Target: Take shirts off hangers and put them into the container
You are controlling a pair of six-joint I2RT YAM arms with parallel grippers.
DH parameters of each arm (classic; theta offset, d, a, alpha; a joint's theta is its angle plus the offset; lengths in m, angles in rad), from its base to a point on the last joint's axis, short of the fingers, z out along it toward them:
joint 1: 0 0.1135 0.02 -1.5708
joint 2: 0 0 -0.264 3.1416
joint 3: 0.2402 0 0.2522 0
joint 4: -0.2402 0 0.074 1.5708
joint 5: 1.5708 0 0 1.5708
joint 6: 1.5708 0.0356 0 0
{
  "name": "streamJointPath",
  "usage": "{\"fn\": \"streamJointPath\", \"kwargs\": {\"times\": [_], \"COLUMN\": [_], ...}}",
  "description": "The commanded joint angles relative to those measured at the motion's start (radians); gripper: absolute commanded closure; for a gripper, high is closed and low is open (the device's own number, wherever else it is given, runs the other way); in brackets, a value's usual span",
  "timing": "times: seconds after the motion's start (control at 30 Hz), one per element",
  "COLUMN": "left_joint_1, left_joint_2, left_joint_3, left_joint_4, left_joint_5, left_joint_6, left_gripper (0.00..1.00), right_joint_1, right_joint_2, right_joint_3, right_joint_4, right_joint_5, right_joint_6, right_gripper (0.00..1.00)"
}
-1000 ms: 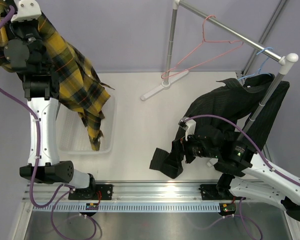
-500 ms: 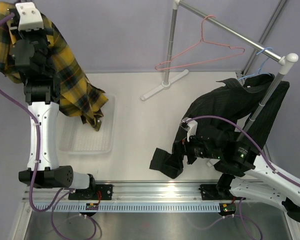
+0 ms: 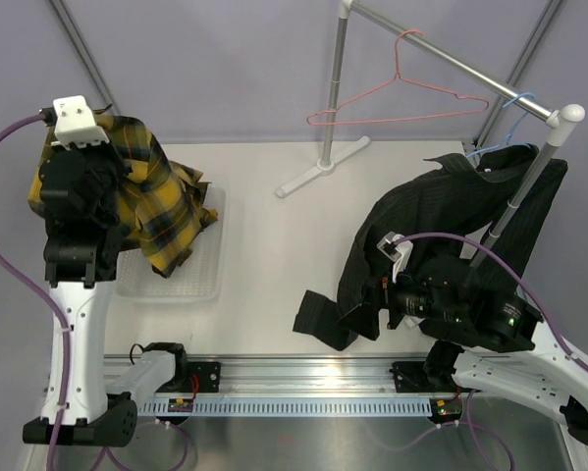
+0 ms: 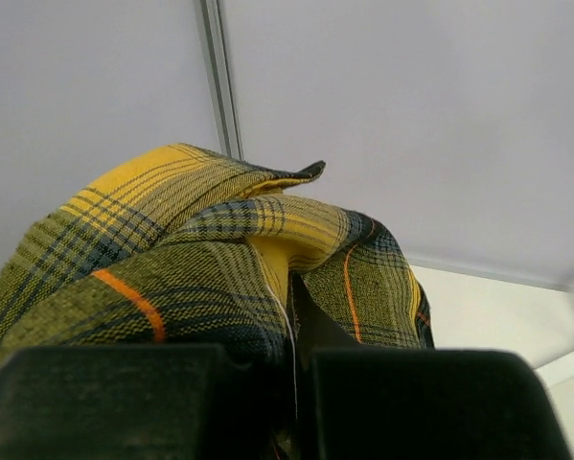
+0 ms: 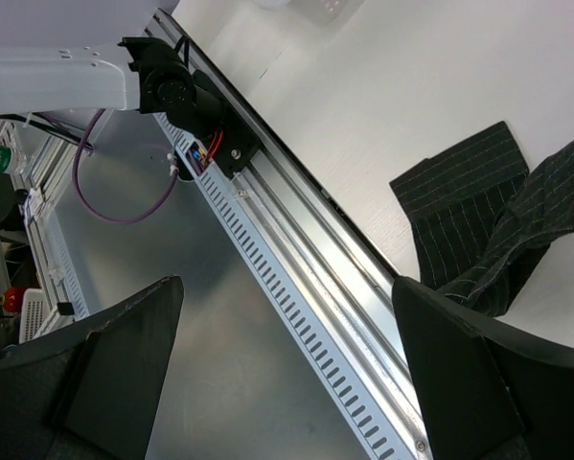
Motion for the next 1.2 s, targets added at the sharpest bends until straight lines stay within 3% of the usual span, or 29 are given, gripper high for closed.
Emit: {"fn": "streamJointPath", "kwargs": {"times": [0.0, 0.37, 0.87, 1.0, 1.17], "left_joint_1": [-0.003, -0.002, -0.003, -0.002, -0.005], "left_joint_2": [-0.049, -0.242, -0.321, -0.262, -0.123], "left_joint_3": [0.015, 0.106, -0.017, -0.028, -0.025], "left_joint_4": [-0.03, -0.138, -0.179, -0.188, -0.245], "left_joint_5": [0.041, -0.055, -0.095, -0.015, 0.192], "left_joint_6": [-0.045, -0.03, 0.004, -0.007, -0.119], "left_gripper": [1.0, 1.0, 1.0, 1.0, 1.0], "right_joint_1": [0.005, 0.005, 0.005, 0.005, 0.005], "right_joint_2": [-0.046, -0.113, -0.122, -0.129, -0.123], "right_joint_3": [0.024, 0.002, -0.01, -0.013, 0.011], "right_joint_4": [-0.012, -0.052, -0.062, -0.068, -0.068], "right_joint_5": [0.009, 0.02, 0.021, 0.027, 0.028], "right_joint_6": [0.019, 0.038, 0.029, 0.033, 0.036], "right_gripper": [0.01, 0.0, 0.01, 0.01, 0.0]}}
